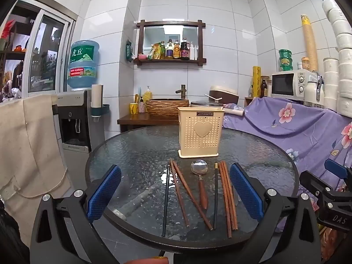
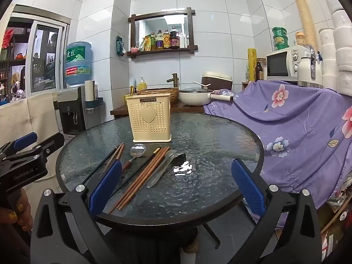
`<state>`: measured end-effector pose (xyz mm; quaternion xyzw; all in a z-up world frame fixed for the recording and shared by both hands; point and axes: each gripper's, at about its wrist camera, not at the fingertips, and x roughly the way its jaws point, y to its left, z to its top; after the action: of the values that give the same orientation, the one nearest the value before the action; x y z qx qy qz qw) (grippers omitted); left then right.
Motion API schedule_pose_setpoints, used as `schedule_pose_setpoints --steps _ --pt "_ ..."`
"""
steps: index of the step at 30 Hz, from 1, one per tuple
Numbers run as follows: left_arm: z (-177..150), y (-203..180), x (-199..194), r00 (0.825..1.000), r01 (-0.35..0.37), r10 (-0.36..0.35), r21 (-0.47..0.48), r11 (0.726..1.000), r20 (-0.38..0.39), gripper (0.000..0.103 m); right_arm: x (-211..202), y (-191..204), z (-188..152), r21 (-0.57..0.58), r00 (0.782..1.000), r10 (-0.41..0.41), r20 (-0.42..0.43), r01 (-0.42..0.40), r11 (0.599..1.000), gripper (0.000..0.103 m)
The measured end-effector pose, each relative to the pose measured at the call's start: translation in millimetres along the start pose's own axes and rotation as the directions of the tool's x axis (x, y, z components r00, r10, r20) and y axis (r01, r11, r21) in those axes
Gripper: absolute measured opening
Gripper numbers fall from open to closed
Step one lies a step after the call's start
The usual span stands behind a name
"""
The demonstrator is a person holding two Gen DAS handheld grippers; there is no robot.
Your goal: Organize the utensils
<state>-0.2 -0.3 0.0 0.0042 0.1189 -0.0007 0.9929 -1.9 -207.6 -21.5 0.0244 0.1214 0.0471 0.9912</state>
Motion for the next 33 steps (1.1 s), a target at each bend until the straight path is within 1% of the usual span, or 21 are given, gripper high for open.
schedule_pose_setpoints --steps 1,3,6,7,8,11,33 --pt "-0.2 -0.4 -0.5 1.0 -0.004 0.004 0.004 1.0 0.003 0.097 0.2 0.1 -0.1 0.0 1.0 0.001 -0.001 -0.001 1.0 0.098" --pt "0.3 0.6 1.9 1.0 0.008 -0.008 -0.012 1.0 -0.024 0.097 -0.4 0.7 -0.4 -0.003 1.0 0.002 -0.003 -0.002 1.0 0.098" --pt "-1.2 1.1 4.7 1.0 0.007 -0.007 -0.013 1.0 -0.025 0.097 -2.9 1.2 -0.8 -0.008 1.0 0.0 -0.002 0.0 1.0 0.098" --pt "-2.8 0.2 1.7 1.0 0.004 -0.004 -0.01 1.0 -0.011 0.097 -4.1 1.2 -1.0 -0.008 1.0 0.0 -0.003 0.0 1.0 0.098" --pt "-3.2 0.2 2.4 1.0 0.005 -0.005 -0.011 1.0 -0.011 0.097 2.6 1.7 -0.9 -0.008 1.0 -0.002 -0.011 0.002 1.0 0.098" --pt "-3.9 1.6 2.3 1.0 0.004 -0.004 -0.009 1.0 -0.006 0.097 1.2 1.1 -0.9 -0.009 1.0 -0.002 -0.014 0.001 1.0 0.098" --pt "-4.3 -0.1 3.1 1.0 0.003 -0.003 -0.011 1.0 -0.006 0.097 0.2 1.2 1.5 -0.005 1.0 0.002 -0.023 -0.002 1.0 0.098"
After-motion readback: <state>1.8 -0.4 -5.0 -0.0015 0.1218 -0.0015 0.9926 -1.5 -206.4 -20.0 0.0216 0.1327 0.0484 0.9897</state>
